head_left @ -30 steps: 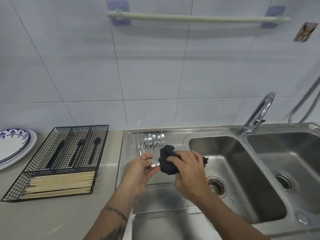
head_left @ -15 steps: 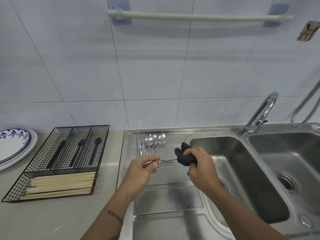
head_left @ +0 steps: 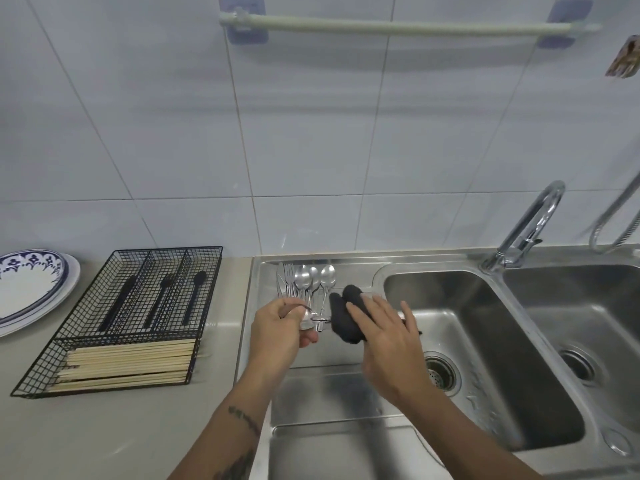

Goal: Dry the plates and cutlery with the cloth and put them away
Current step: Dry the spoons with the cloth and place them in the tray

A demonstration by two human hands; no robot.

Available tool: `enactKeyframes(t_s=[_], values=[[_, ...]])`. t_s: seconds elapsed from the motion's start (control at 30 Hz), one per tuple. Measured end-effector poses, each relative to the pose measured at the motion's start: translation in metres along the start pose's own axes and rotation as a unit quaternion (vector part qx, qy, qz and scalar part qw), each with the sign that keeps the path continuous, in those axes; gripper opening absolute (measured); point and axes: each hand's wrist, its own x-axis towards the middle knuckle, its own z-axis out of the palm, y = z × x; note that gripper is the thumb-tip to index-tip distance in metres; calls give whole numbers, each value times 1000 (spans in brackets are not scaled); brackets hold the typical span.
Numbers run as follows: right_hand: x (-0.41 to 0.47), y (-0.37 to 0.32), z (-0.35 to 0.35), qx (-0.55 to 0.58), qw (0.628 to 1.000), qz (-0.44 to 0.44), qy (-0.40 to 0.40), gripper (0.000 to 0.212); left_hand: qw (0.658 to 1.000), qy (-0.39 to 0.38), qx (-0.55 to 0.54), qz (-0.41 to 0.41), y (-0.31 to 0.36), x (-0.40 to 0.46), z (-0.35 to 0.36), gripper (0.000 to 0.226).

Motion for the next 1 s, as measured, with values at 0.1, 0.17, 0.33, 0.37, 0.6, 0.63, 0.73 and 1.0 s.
enactKeyframes(t_s=[0.1, 0.17, 0.33, 0.37, 0.6, 0.63, 0.73, 1.0], values=[[-1, -4, 0, -11, 1000, 18, -17, 70, 1000, 4, 7, -7, 1, 1, -5, 15], [1, -14, 2, 0, 1000, -23, -15, 74, 1000, 2, 14, -10, 1, 2, -5, 14], [2, -8, -1, -6, 999, -43, -16, 73, 999, 24, -12, -32, -3, 7, -19, 13], [1, -7, -2, -7, 999, -36, -20, 73, 999, 30, -19, -38, -5, 7, -22, 13], [16, -44, 6, 51, 995, -54, -66, 72, 989, 53, -116, -76, -18, 9, -17, 15], [19, -48, 7, 53, 994, -53, -74, 71, 987, 52, -131, -72, -19, 10, -18, 15], [24, -60, 14, 54, 992, -69, -91, 73, 980, 87, -164, -71, -24, 18, -27, 12], [41, -52, 36, 12, 992, -64, -106, 79, 963, 229, -111, -94, -18, 92, -100, 15]])
